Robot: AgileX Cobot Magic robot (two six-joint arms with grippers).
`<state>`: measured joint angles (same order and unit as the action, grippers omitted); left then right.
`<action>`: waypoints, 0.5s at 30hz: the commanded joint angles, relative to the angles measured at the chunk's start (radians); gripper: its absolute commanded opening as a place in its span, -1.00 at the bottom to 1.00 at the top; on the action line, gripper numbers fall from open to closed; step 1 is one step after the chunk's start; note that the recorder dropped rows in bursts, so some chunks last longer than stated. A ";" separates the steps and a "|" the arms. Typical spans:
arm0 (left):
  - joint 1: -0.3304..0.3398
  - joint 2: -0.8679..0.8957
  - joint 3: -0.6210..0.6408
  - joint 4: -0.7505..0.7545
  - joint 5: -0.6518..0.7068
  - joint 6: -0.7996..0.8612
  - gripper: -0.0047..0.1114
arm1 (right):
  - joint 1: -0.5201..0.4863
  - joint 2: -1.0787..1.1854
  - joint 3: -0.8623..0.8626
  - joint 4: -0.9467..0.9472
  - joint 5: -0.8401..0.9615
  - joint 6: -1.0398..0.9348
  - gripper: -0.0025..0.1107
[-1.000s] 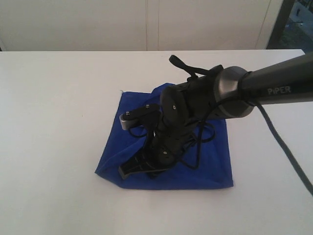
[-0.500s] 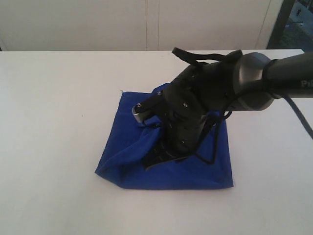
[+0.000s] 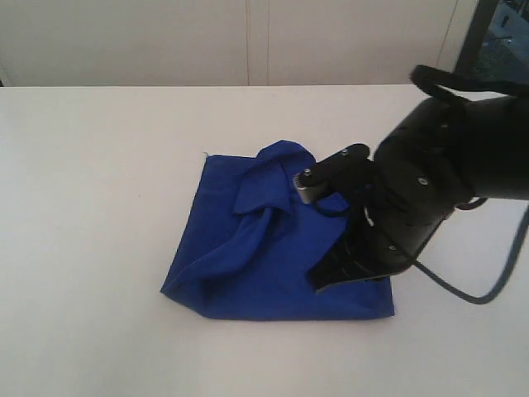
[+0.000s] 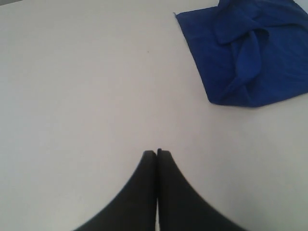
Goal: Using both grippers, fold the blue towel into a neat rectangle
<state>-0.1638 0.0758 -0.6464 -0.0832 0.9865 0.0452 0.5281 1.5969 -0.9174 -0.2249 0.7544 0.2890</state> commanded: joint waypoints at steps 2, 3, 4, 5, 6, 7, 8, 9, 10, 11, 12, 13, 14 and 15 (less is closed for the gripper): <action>0.001 -0.007 0.005 -0.002 0.006 0.004 -0.92 | -0.084 -0.047 0.098 0.034 -0.067 -0.052 -0.96; 0.001 -0.007 0.005 -0.002 0.006 0.004 -0.92 | -0.090 -0.047 0.110 0.042 -0.083 -0.070 -0.96; 0.001 -0.007 0.005 -0.002 0.006 0.004 -0.92 | -0.094 -0.047 0.119 0.044 -0.108 -0.077 -0.96; 0.001 -0.007 0.005 -0.002 0.006 0.004 -0.92 | -0.100 -0.045 0.127 0.049 -0.137 -0.077 -0.96; 0.001 -0.007 0.005 -0.002 0.006 0.004 -0.92 | -0.103 -0.043 0.137 0.051 -0.173 -0.077 -0.96; 0.001 -0.007 0.005 -0.002 0.006 0.004 -0.92 | -0.107 -0.041 0.139 0.051 -0.203 -0.077 -0.96; 0.001 -0.007 0.005 -0.002 0.006 0.004 -0.92 | -0.110 -0.033 0.141 0.060 -0.227 -0.077 -0.96; 0.001 -0.007 0.005 -0.002 0.006 0.004 -0.92 | -0.110 -0.026 0.141 0.060 -0.249 -0.077 -0.96; 0.001 -0.007 0.005 -0.002 0.006 0.004 -0.92 | -0.110 -0.015 0.141 0.060 -0.263 -0.077 -0.96; 0.001 -0.007 0.005 -0.002 0.006 0.004 -0.92 | -0.110 -0.004 0.141 0.060 -0.276 -0.077 -0.96; 0.001 -0.007 0.005 -0.002 0.006 0.004 -0.92 | -0.110 0.008 0.141 0.060 -0.283 -0.077 -0.96; 0.001 -0.007 0.005 -0.002 0.006 0.004 -0.92 | -0.110 0.019 0.141 0.060 -0.285 -0.077 -0.96; 0.001 -0.007 0.005 -0.002 0.006 0.004 -0.92 | -0.110 0.034 0.141 0.060 -0.285 -0.077 -0.96; 0.001 -0.007 0.005 -0.002 0.006 0.004 -0.92 | -0.110 0.050 0.141 0.060 -0.276 -0.077 -0.96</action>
<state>-0.1638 0.0758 -0.6464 -0.0832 0.9865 0.0452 0.4246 1.6148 -0.7832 -0.1652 0.4851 0.2218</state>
